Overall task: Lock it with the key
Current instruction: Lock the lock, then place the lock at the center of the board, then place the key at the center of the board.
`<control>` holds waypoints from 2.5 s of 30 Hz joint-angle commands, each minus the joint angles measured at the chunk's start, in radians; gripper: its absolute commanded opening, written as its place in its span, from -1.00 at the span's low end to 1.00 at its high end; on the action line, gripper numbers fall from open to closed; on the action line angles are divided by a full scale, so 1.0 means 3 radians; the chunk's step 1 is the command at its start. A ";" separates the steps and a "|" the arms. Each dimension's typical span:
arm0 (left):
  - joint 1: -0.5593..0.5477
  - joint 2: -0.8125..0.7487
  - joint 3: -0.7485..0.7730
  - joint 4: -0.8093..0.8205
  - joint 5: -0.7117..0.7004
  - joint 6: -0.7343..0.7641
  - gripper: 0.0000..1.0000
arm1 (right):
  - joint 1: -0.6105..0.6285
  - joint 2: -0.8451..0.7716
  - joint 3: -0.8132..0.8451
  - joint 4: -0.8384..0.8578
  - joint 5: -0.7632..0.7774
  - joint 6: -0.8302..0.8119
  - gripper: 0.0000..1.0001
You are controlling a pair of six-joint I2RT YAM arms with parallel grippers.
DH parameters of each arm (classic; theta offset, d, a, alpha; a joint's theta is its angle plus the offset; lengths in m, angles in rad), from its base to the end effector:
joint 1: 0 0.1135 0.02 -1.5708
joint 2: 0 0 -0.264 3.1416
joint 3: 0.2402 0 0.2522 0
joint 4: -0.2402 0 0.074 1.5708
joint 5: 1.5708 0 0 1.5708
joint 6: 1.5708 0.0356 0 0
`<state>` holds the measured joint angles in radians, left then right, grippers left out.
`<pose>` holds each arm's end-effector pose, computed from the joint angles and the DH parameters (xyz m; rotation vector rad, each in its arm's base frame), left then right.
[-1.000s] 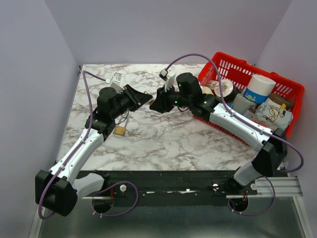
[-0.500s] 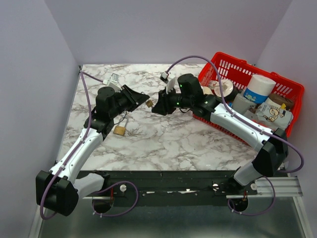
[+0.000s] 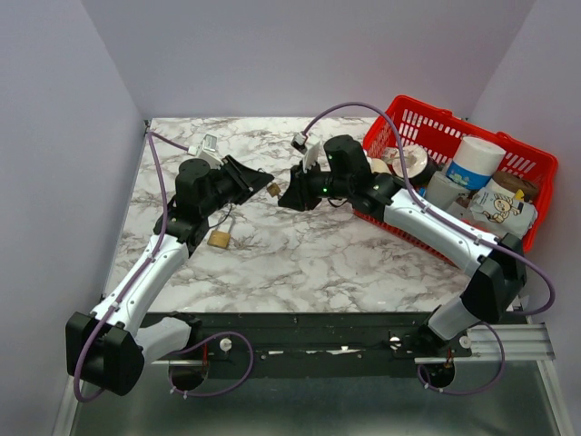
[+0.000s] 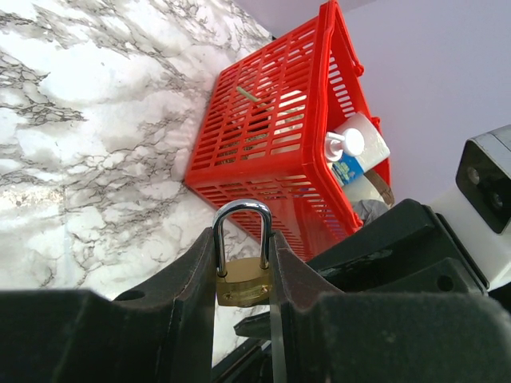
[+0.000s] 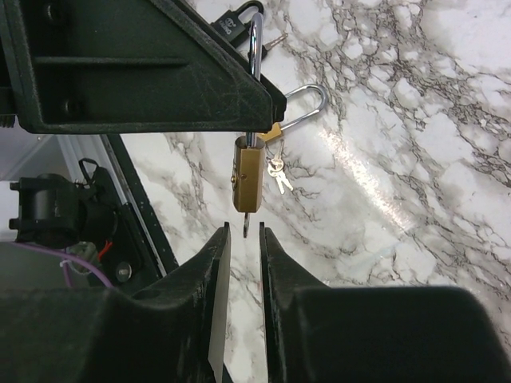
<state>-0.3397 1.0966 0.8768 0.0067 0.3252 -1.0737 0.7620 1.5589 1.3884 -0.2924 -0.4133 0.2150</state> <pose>0.2384 -0.0963 0.3307 -0.4594 1.9153 -1.2665 0.2533 0.2615 0.3474 -0.8423 1.9788 1.0139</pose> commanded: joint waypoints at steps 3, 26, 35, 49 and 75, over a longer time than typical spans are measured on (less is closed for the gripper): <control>0.0002 0.0016 0.0028 0.0080 0.0031 -0.0072 -1.00 | -0.0004 0.0075 0.0102 0.0080 -0.0069 -0.0016 -0.46; 0.0012 0.0144 0.0058 -0.0012 -0.0189 -0.0067 -1.00 | 0.0011 -0.0006 -0.0062 0.0274 -0.0054 0.0055 -0.99; 0.0125 0.0425 0.0334 0.0126 -0.0460 0.0000 -1.00 | 0.0119 -0.0093 -0.0440 0.0371 -0.0085 0.0285 -0.99; 0.0018 0.0650 0.0278 -0.1417 -0.0184 0.1850 -1.00 | 0.0124 0.0331 -0.0645 0.0269 -0.0003 0.0633 -0.99; -0.0192 0.2020 0.0646 -0.1699 -0.0608 0.1738 -0.94 | 0.0185 0.1164 -0.0721 0.0852 0.0724 0.1257 -0.99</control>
<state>-0.3813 1.6638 1.0245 -0.4854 0.2031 -0.5220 0.8104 1.8668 1.1896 -0.1047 -0.2237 0.5720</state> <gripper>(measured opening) 0.330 0.008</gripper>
